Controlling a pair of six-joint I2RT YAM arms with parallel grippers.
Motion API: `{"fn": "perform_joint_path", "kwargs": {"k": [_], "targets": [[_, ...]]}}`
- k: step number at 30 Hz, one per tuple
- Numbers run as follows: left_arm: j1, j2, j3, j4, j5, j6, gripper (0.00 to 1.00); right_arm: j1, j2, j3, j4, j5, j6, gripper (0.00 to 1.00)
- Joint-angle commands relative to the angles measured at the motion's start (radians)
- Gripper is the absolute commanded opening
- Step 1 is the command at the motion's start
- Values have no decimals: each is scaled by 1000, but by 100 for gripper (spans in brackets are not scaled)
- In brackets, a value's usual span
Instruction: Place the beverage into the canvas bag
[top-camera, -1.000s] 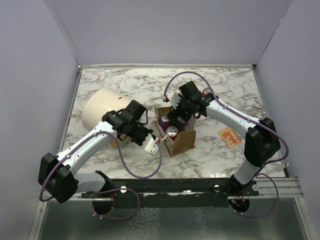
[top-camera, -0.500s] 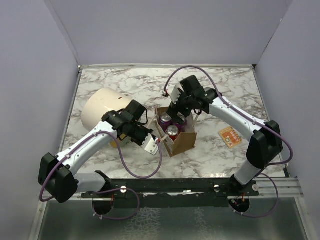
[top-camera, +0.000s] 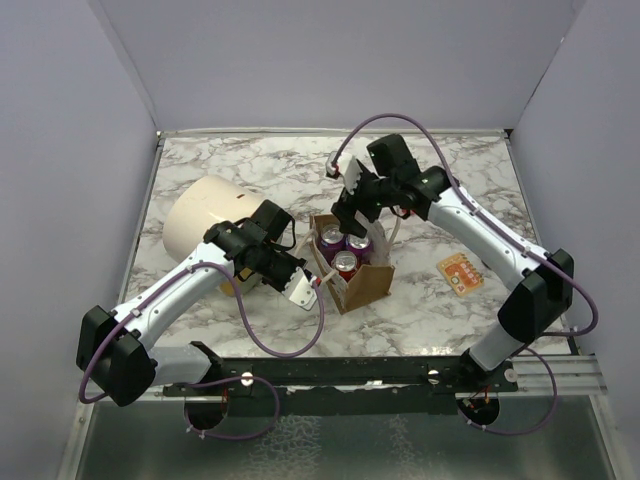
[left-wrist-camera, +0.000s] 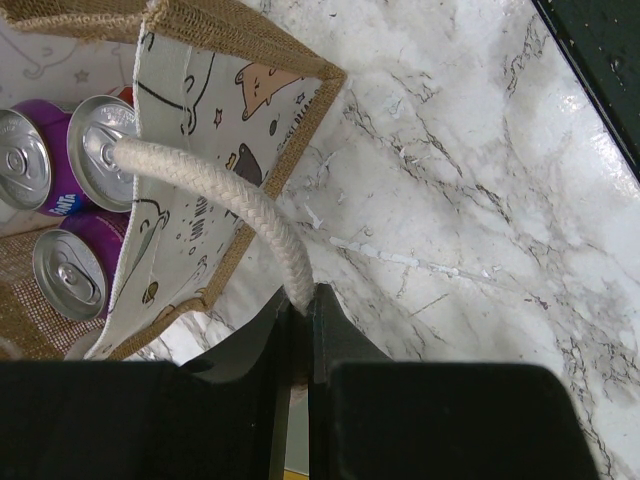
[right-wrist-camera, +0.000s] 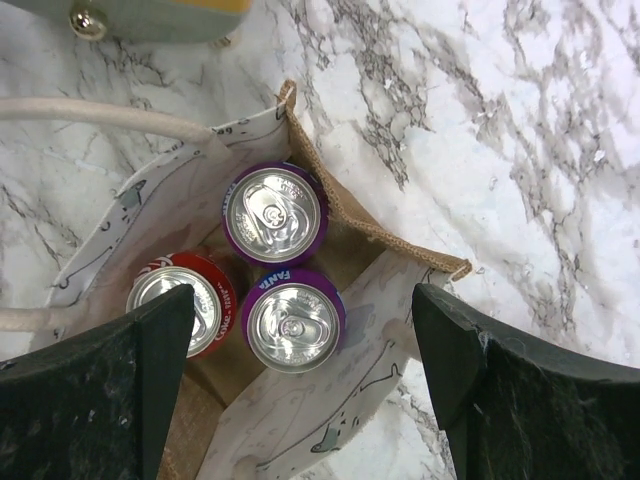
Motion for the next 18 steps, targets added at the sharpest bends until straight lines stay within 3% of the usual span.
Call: {"fn": "perform_joint_path", "kwargs": {"k": [1,10,18], "targets": [[4,-2,3,-12,21,15,0,4,-88,55,7,-15,9,88],[4,5,13,-10,25,-2,0,-16,-172,89,-16,53,18,89],[6,11,34,18,20,-58,0,-253,-337,-73,94,68,95,91]]}}
